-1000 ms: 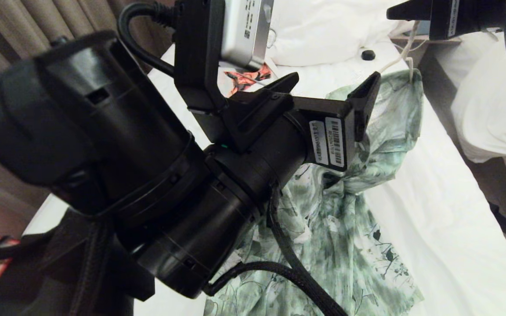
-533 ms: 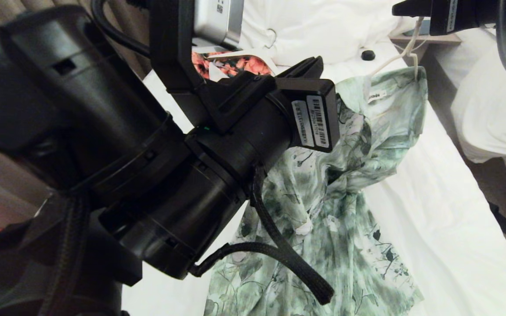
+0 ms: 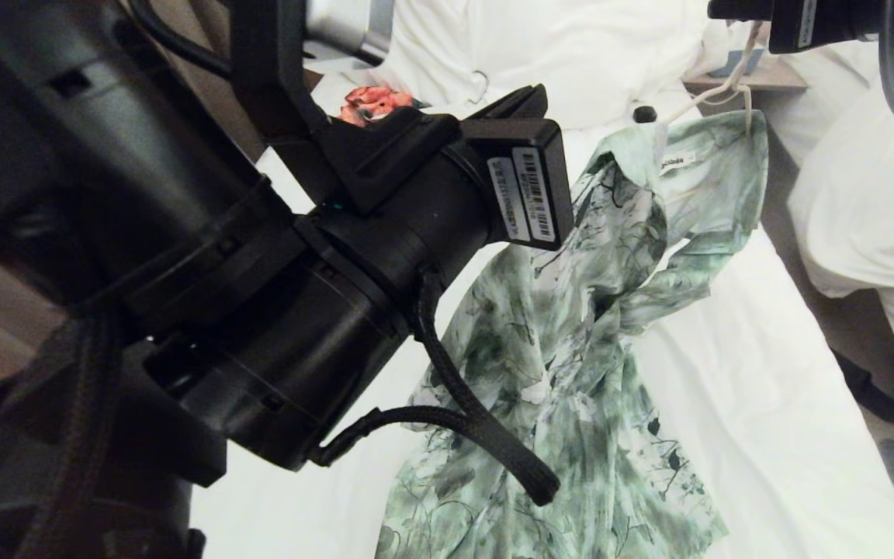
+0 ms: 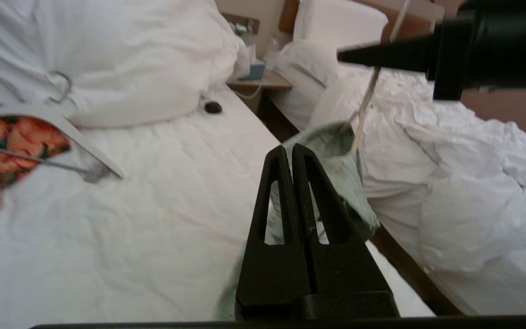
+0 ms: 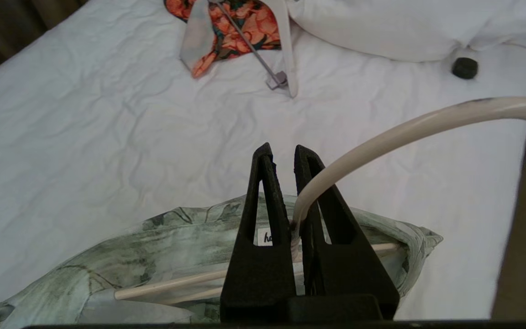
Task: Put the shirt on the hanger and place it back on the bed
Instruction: Take the clothes hanger out of the clothes
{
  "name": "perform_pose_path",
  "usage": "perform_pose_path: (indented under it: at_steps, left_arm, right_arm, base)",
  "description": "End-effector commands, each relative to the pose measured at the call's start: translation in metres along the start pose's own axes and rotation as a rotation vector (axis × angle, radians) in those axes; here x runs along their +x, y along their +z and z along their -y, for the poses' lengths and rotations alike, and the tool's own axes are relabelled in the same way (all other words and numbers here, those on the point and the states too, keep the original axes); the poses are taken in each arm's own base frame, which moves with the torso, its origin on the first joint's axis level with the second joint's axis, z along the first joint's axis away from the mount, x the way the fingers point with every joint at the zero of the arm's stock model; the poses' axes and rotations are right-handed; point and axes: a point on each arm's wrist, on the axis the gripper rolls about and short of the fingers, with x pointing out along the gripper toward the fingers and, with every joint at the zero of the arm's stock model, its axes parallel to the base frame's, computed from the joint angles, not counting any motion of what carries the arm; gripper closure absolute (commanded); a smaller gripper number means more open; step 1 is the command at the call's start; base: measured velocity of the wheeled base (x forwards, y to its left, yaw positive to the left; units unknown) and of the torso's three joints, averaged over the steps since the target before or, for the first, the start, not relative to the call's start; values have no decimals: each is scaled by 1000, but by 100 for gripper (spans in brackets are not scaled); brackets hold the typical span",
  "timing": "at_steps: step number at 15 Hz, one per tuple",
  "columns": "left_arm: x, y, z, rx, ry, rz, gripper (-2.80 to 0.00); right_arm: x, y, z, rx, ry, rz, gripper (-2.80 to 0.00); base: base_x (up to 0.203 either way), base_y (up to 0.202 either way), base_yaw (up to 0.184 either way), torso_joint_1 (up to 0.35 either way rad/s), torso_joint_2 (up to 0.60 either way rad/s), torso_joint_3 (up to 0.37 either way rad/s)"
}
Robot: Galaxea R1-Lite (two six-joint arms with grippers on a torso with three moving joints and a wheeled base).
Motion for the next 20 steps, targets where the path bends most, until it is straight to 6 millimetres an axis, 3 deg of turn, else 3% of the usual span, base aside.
perform_pose_path:
  at_steps: [1, 5, 12, 20]
  left_arm:
    - [-4, 17, -9, -1, 26, 46, 0]
    - [-7, 39, -44, 72, 121, 42, 0]
    - [-6, 35, -72, 171, 190, -146, 0]
    - [-6, 37, -80, 181, 183, -157, 0]
  right_arm:
    - [4, -3, 2, -7, -10, -15, 0]
    - [6, -6, 4, -18, -21, -26, 0]
    - [6, -7, 12, -65, -81, -37, 0]
    - [5, -5, 13, -107, -112, -38, 0]
  base:
    - [0, 0, 0, 123, -486, -372]
    - [0, 0, 0, 160, -513, -361]
    - [0, 0, 0, 199, -558, -363]
    - [0, 0, 0, 193, -471, -284]
